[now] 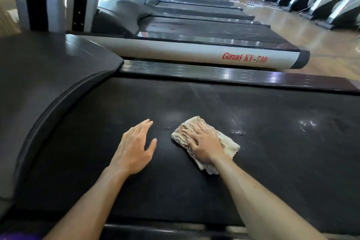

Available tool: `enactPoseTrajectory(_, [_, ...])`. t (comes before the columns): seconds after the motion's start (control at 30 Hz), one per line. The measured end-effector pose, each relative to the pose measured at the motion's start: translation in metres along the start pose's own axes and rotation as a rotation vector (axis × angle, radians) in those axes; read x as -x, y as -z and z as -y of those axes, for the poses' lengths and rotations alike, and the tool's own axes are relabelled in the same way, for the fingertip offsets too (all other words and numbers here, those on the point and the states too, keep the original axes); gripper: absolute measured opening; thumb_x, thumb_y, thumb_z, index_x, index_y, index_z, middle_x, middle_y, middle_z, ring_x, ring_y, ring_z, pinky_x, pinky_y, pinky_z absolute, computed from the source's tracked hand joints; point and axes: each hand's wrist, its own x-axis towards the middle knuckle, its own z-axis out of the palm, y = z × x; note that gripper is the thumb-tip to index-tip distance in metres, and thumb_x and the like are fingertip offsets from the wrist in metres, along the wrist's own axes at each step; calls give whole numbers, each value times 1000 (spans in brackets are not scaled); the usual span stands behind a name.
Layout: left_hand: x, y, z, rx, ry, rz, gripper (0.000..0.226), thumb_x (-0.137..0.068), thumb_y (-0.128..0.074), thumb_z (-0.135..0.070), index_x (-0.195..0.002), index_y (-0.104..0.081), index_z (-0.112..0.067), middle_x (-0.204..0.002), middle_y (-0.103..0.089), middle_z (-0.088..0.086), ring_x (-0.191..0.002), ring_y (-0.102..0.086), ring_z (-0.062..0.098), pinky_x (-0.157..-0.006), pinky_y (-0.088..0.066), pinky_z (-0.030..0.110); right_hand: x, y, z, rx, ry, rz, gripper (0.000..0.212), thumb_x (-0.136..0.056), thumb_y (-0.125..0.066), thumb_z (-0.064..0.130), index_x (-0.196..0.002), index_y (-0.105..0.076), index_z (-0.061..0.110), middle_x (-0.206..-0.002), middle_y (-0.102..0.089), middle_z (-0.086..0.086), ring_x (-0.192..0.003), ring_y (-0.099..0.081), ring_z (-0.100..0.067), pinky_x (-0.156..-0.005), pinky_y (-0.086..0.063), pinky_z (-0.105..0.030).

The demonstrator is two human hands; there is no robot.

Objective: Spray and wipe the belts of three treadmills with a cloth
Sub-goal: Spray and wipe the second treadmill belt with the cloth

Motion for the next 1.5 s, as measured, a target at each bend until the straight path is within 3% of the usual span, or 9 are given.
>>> enactPoseTrajectory(0.4, [71,-9,-67,37,15,28,62,-102,-53,-37,-157,-33,-16,-163,-34,-2,-150,-29,14,-124,-21,31,127,12,-14,30,-136,23,48,-109,-29,53,-157,-31,50,-172,-5,17,-158,7,-10,-127,8,-40])
enactPoseTrajectory(0.63, [67,-33,-105,64,-5,55,61,-102,-53,-36,-157,-33,-19,-162,-34,-5,-149,-31,15,-123,-24,34,165,25,-71,51,-199,9,48,-109,-27,53,-157,-27,54,-172,-3,18,-158,7,-10,-128,5,-40])
enactPoseTrajectory(0.73, [48,-56,-123,65,12,48,60,-102,-53,-36,-156,-34,-19,-160,-36,-5,-148,-32,15,-123,-25,32,163,29,-108,47,-220,-82,47,-108,-29,53,-155,-30,55,-172,-8,17,-159,1,-9,-128,3,-39])
enactPoseTrajectory(0.97, [-3,-113,-173,83,-20,29,57,-101,-57,-30,-154,-39,-16,-158,-41,-5,-146,-37,14,-120,-22,24,168,59,-186,42,-237,-98,76,-84,3,66,-154,-27,58,-170,-5,20,-158,7,-7,-127,7,-37])
enactPoseTrajectory(1.03, [-6,-119,-184,86,-28,26,57,-100,-57,-29,-153,-40,-15,-157,-42,-4,-146,-37,14,-118,-19,20,173,64,-195,39,-223,-89,73,-87,1,66,-154,-26,60,-170,-3,21,-157,10,-6,-127,8,-37])
enactPoseTrajectory(1.2, [24,-120,-205,59,-41,-1,57,-99,-59,-27,-152,-42,-11,-156,-44,1,-145,-39,17,-120,-25,27,180,71,-211,20,-149,-27,47,-108,-31,51,-154,-33,54,-172,-8,17,-159,5,-11,-128,4,-42])
enactPoseTrajectory(1.3, [58,-111,-211,45,31,4,57,-100,-59,-27,-152,-41,-12,-156,-43,1,-145,-39,19,-120,-27,30,187,76,-218,32,-95,37,47,-108,-32,51,-155,-33,54,-172,-8,14,-159,6,-13,-128,3,-45])
enactPoseTrajectory(1.5, [74,-96,-211,-35,-11,52,58,-100,-59,-28,-152,-40,-10,-157,-44,4,-145,-39,20,-121,-26,30,202,93,-229,54,-89,101,48,-109,-30,52,-157,-28,52,-173,-2,11,-159,8,-15,-127,4,-46])
